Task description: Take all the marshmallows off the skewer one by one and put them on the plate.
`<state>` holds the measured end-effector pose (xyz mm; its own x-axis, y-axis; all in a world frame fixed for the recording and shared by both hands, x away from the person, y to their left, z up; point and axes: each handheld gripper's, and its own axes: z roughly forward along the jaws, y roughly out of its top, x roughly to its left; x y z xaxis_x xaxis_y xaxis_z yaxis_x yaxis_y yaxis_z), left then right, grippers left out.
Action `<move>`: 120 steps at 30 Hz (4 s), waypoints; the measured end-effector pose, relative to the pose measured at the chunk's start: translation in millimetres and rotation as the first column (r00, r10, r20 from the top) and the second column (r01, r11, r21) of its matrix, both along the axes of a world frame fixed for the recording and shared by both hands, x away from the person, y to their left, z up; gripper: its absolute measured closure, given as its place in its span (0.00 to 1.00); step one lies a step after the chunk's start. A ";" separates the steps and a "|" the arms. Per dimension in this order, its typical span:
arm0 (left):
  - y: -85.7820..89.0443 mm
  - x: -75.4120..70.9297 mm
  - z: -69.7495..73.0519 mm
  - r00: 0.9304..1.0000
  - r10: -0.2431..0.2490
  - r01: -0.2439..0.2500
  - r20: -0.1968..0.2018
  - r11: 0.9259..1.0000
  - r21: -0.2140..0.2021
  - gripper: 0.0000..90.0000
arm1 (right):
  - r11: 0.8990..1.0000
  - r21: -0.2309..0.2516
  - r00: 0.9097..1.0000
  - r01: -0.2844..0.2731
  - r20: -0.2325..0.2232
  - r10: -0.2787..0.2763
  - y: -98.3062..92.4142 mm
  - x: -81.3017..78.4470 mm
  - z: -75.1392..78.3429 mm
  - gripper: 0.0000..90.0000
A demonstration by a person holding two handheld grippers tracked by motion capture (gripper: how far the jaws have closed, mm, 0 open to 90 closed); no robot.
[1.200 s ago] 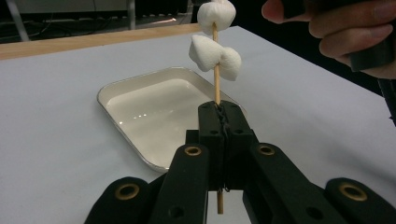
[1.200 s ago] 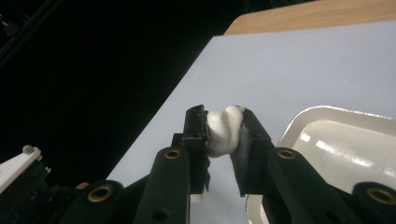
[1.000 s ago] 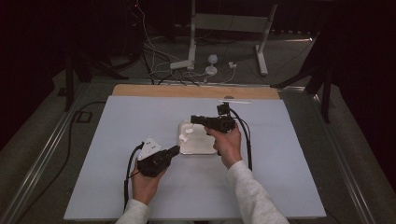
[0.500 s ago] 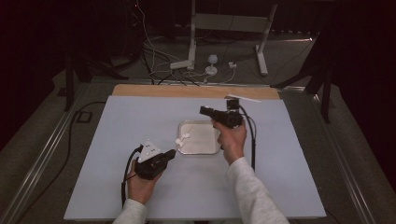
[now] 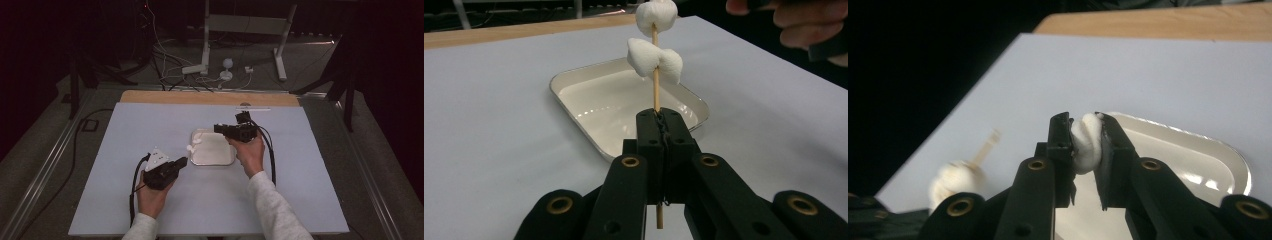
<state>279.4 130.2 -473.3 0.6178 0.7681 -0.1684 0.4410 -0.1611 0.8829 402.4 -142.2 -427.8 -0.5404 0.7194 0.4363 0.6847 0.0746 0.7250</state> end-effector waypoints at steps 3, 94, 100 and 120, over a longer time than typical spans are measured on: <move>0.5 0.7 -0.7 1.000 0.008 -0.008 -0.004 1.000 -0.004 1.00 | 0.999 -0.034 1.000 -0.014 -0.023 0.013 3.3 2.0 -14.3 0.86; -24.2 7.4 -10.2 1.000 -0.028 0.028 -0.009 0.999 0.042 1.00 | 0.960 0.244 0.974 -0.134 -0.146 0.172 14.0 -14.5 -36.6 0.86; -23.5 4.9 -9.0 1.000 -0.016 0.016 0.003 0.998 0.057 1.00 | 0.964 0.240 0.980 -0.116 -0.130 0.151 18.3 -15.0 -32.2 0.87; -23.0 1.4 -6.9 1.000 0.003 -0.004 0.016 0.996 0.094 1.00 | 0.968 0.246 0.991 -0.055 -0.108 0.084 26.0 -15.5 -27.3 0.90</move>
<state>280.8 107.2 -480.2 0.6169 0.7824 -0.0856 0.4278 -0.2420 0.8709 386.9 -116.2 -455.1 -0.5205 0.5466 0.6559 0.7650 -0.0427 0.6426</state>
